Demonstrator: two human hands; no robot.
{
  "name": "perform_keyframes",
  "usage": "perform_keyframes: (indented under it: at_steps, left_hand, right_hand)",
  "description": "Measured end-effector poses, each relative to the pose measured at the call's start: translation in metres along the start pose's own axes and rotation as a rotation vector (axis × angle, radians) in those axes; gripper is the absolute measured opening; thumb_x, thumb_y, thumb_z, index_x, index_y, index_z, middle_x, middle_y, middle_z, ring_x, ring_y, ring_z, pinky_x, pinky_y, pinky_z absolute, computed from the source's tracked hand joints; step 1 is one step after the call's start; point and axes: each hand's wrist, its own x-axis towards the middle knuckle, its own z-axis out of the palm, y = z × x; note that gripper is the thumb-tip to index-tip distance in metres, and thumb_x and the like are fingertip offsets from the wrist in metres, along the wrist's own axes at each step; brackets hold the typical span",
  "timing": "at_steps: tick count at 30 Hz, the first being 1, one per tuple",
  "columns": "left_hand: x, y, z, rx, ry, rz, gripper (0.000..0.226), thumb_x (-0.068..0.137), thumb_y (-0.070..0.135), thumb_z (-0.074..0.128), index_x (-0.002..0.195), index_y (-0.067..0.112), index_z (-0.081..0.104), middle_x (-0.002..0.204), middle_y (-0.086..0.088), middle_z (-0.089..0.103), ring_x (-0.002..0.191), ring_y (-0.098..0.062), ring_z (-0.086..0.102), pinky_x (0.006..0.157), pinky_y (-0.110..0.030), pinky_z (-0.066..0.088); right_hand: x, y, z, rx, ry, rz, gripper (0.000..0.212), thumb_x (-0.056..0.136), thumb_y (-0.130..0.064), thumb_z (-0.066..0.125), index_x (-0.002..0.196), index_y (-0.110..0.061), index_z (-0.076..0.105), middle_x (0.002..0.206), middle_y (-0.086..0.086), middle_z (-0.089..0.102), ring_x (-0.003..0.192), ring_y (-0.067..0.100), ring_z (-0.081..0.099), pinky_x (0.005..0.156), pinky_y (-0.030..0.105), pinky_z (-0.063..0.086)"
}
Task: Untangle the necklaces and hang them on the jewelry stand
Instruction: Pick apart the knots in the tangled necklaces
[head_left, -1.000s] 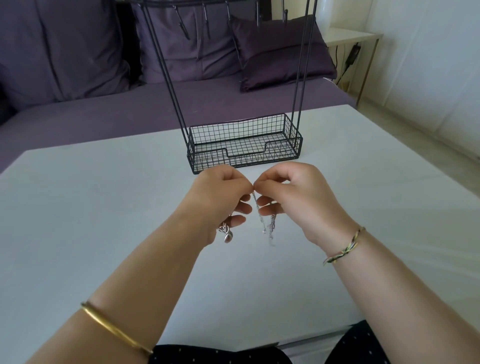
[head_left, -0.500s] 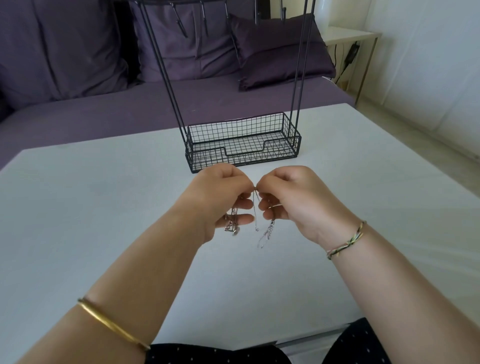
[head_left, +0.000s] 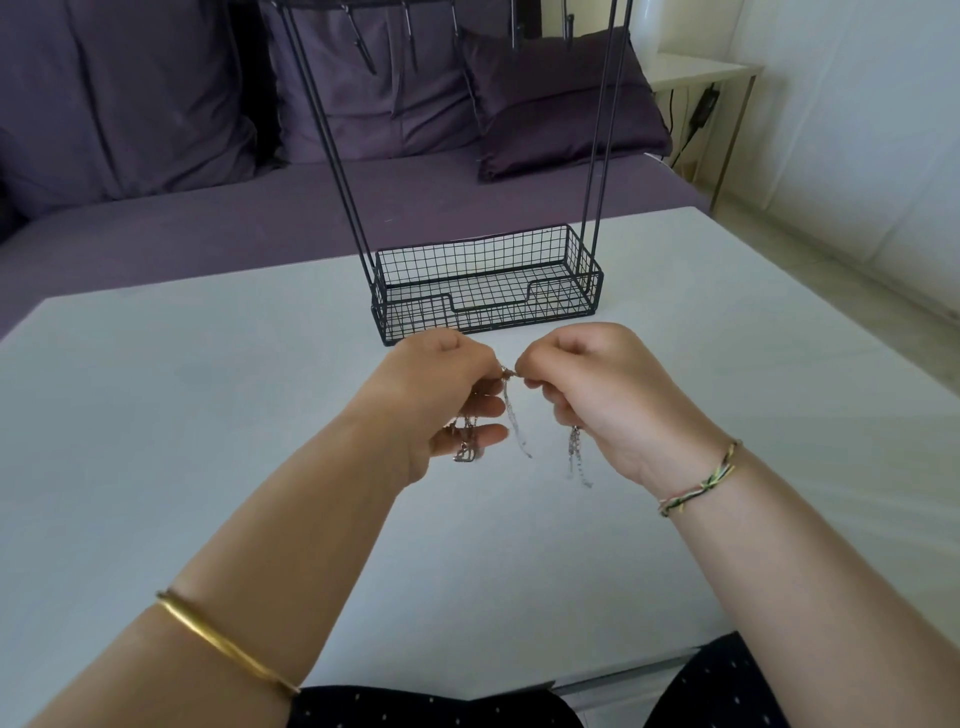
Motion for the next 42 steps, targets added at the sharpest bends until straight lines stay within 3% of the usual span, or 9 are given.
perform_keyframes:
  at_steps: [6,10,14,18,23,29,32,36,42]
  left_hand:
    - [0.001,0.000,0.002,0.022,0.020,0.042,0.011,0.089,0.010,0.054,0.079,0.009,0.058,0.068,-0.001,0.056,0.059,-0.011,0.054,0.049,-0.022,0.049]
    - [0.002,-0.001,0.000,0.100,-0.019,0.020,0.014,0.087,0.011,0.059,0.073,0.010,0.058,0.069,-0.004,0.057,0.056,-0.014,0.057,0.061,-0.029,0.053]
    - [0.001,-0.003,0.002,0.198,-0.031,0.029,0.008,0.086,0.010,0.061,0.080,0.008,0.058,0.078,-0.004,0.059,0.062,-0.008,0.058,0.054,-0.025,0.056]
    - [0.002,-0.002,0.002,0.038,0.042,0.020,0.009,0.087,0.008,0.055,0.079,0.010,0.055,0.072,-0.002,0.057,0.057,-0.011,0.053,0.046,-0.022,0.048]
    - [0.003,0.000,0.003,-0.103,0.099,0.027,0.015,0.088,0.005,0.050,0.074,0.010,0.054,0.065,-0.003,0.055,0.052,-0.013,0.049,0.045,-0.022,0.042]
    - [0.003,-0.003,0.006,0.079,0.097,0.103,0.015,0.087,0.009,0.052,0.073,0.012,0.055,0.070,-0.005,0.057,0.057,-0.018,0.046,0.054,-0.029,0.040]
    - [0.001,-0.003,0.007,0.225,0.055,0.132,0.018,0.086,0.011,0.055,0.069,0.011,0.055,0.068,-0.004,0.060,0.053,-0.016,0.047,0.049,-0.023,0.039]
    - [0.002,-0.002,0.010,0.312,0.051,0.113,0.011,0.085,0.015,0.058,0.077,0.011,0.052,0.068,-0.003,0.061,0.050,-0.011,0.048,0.042,-0.018,0.037]
    - [0.005,-0.003,0.010,0.062,0.128,0.060,0.006,0.088,0.008,0.045,0.083,0.010,0.048,0.074,-0.006,0.059,0.059,-0.015,0.056,0.047,-0.024,0.045]
  right_hand:
    - [-0.004,-0.002,-0.003,-0.051,-0.042,-0.049,0.006,0.076,-0.011,0.069,0.070,-0.008,0.068,0.052,-0.009,0.050,0.048,0.005,0.043,0.051,0.021,0.034]
    - [-0.004,0.000,-0.003,-0.011,0.001,-0.088,0.006,0.075,-0.006,0.067,0.070,-0.004,0.066,0.058,-0.003,0.053,0.053,0.010,0.045,0.054,0.028,0.036]
    - [-0.004,0.003,-0.003,-0.059,0.009,-0.152,0.013,0.077,-0.004,0.064,0.066,-0.010,0.065,0.051,-0.012,0.054,0.050,0.007,0.048,0.053,0.025,0.038]
    - [-0.005,0.001,-0.004,-0.180,-0.002,-0.226,0.013,0.080,-0.009,0.066,0.069,-0.016,0.067,0.049,-0.019,0.055,0.044,-0.004,0.046,0.048,0.012,0.033]
    - [-0.007,0.000,-0.001,-0.133,-0.025,-0.190,0.008,0.079,-0.012,0.068,0.073,-0.017,0.066,0.063,-0.005,0.061,0.046,0.001,0.043,0.049,0.020,0.032]
    - [-0.008,-0.001,-0.003,-0.092,0.015,-0.172,0.011,0.077,-0.011,0.070,0.069,-0.019,0.067,0.054,-0.012,0.056,0.046,-0.002,0.046,0.045,0.011,0.032]
    - [-0.007,0.000,-0.005,-0.008,0.017,-0.116,0.014,0.078,-0.004,0.067,0.070,-0.015,0.066,0.048,-0.013,0.054,0.045,0.003,0.047,0.045,0.017,0.036]
    - [-0.010,-0.002,-0.002,0.019,0.009,-0.108,0.014,0.081,0.003,0.062,0.073,-0.008,0.064,0.060,-0.004,0.058,0.049,0.009,0.054,0.047,0.021,0.049]
    - [-0.012,-0.004,-0.002,0.098,-0.080,0.032,0.010,0.083,0.005,0.059,0.074,0.001,0.061,0.062,0.008,0.058,0.049,0.016,0.060,0.052,0.033,0.058]
